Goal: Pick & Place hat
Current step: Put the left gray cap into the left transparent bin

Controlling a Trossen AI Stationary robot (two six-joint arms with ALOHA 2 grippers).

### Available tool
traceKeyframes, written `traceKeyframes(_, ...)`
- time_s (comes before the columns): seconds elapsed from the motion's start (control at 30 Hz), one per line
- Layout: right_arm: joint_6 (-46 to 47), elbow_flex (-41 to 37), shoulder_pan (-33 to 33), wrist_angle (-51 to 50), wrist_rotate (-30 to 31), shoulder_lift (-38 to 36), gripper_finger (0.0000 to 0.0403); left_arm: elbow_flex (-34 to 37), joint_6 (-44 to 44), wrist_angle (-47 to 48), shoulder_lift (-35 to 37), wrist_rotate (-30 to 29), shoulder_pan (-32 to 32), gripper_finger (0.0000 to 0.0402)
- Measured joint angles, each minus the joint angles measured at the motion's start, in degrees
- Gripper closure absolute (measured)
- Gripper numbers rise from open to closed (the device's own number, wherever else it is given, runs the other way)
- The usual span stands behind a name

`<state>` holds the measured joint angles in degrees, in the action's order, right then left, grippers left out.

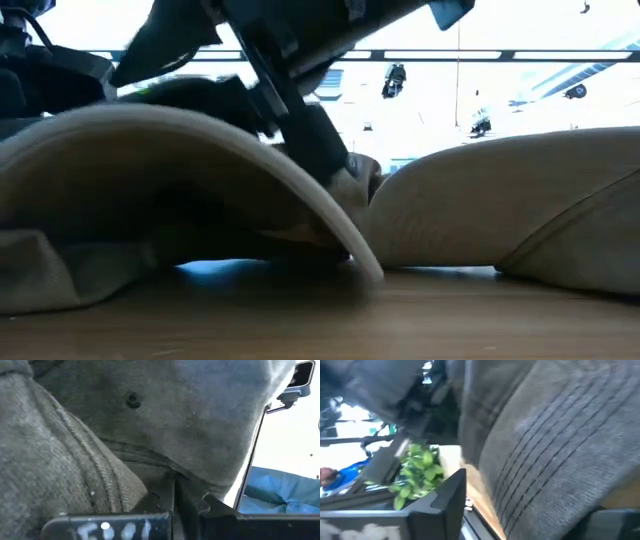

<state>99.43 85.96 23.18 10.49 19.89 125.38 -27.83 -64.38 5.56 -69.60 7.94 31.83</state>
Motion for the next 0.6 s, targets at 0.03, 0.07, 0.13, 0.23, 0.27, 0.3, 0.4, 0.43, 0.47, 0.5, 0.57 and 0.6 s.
traceKeyframes(0.03,-0.7,0.3,0.1,0.0,0.0,-0.1,0.025,0.0,0.0,-0.4,0.1,0.0,0.0,0.039)
traceKeyframes(0.07,-1.5,0.5,0.2,0.0,-0.1,-0.2,0.0261,0.0,0.0,-1.4,0.2,-0.1,0.0,0.039)
traceKeyframes(0.13,-2.6,1.0,0.3,0.0,-0.2,-0.3,0.0289,0.0,-0.2,-3.3,1.1,-0.1,0.1,0.039)
traceKeyframes(0.23,-3.4,1.3,0.3,-0.1,-0.2,-0.9,0.0339,-1.7,-1.3,-3.6,3.0,-0.1,0.3,0.039)
traceKeyframes(0.27,-3.9,1.6,0.4,0.0,0.0,-1.0,0.0356,-2.7,-1.3,-3.6,4.0,-0.1,0.4,0.039)
traceKeyframes(0.3,-4.4,1.7,0.5,0.0,0.3,-1.3,0.0372,-4.0,-0.7,-3.6,5.0,-0.6,0.6,0.039)
traceKeyframes(0.4,-6.1,1.7,0.8,-0.2,1.1,-2.8,0.0387,-9.1,2.1,-1.2,8.2,-3.9,2.0,0.039)
traceKeyframes(0.43,-6.8,1.7,0.9,-1.4,1.4,-3.6,0.0387,-11.3,3.1,1.1,9.2,-5.3,2.7,0.039)
traceKeyframes(0.47,-7.6,1.7,1.0,-2.9,2.0,-4.3,0.0388,-13.4,4.1,3.9,10.2,-6.5,3.3,0.039)
traceKeyframes(0.5,-8.6,1.7,1.1,-3.9,2.8,-5.1,0.0388,-15.6,5.0,7.4,11.1,-7.7,4.0,0.039)
traceKeyframes(0.57,-12.8,1.7,1.4,-6.3,5.0,-7.1,0.0388,-19.8,6.6,13.5,12.5,-9.2,5.5,0.039)
traceKeyframes(0.6,-14.3,1.7,1.5,-7.4,6.2,-8.3,0.0388,-21.9,7.6,15.2,13.2,-10.0,6.1,0.039)
